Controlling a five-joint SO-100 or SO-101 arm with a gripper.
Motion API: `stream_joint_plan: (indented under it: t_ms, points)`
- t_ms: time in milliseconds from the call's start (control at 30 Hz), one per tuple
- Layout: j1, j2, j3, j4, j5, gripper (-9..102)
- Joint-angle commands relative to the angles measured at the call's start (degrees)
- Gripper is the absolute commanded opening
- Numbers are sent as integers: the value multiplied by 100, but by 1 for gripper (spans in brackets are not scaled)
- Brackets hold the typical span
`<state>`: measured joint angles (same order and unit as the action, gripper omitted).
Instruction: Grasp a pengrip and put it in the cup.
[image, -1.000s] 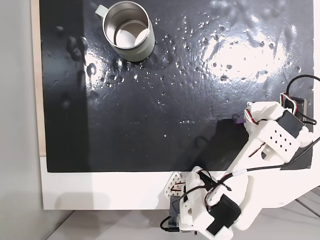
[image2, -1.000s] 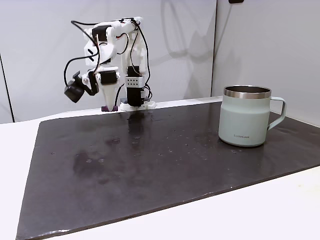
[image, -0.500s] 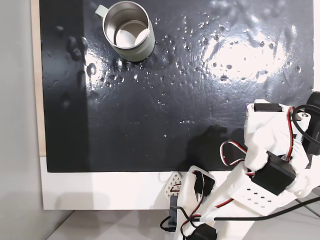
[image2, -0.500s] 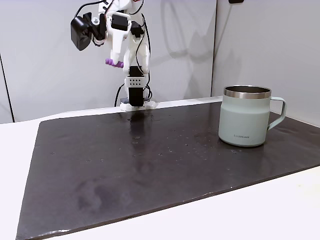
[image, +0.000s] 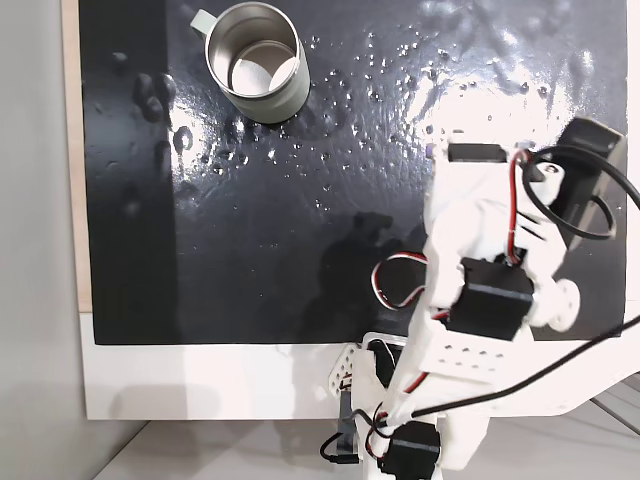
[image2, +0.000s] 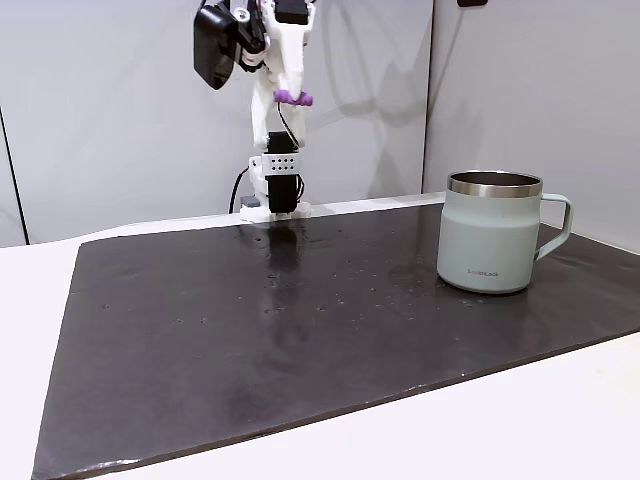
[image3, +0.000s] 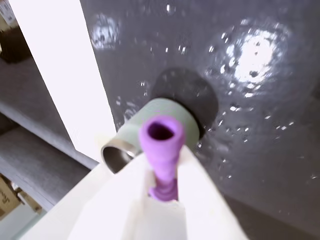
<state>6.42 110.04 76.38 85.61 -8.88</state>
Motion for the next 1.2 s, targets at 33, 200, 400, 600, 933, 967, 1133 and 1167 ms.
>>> stream_joint_plan:
  t_ms: [33, 200, 400, 600, 933, 967, 1133, 1167]
  points:
    - [-853, -123, -413, -448, 659, 0]
    - [-1591, -677, -896, -800, 1529, 0]
    - [-2030, -1890, -2180, -765, 2127, 0]
    - [-2382, -3015, -3270, -1046, 2057, 0]
    - [-3059, -4307, -4605, -1204, 1705, 0]
    - [-3103, -4386, -4667, -1204, 1688, 0]
    - [-3164, -4702, -4860, -1187, 1652, 0]
    - [-3164, -4729, -4860, -1160, 1652, 0]
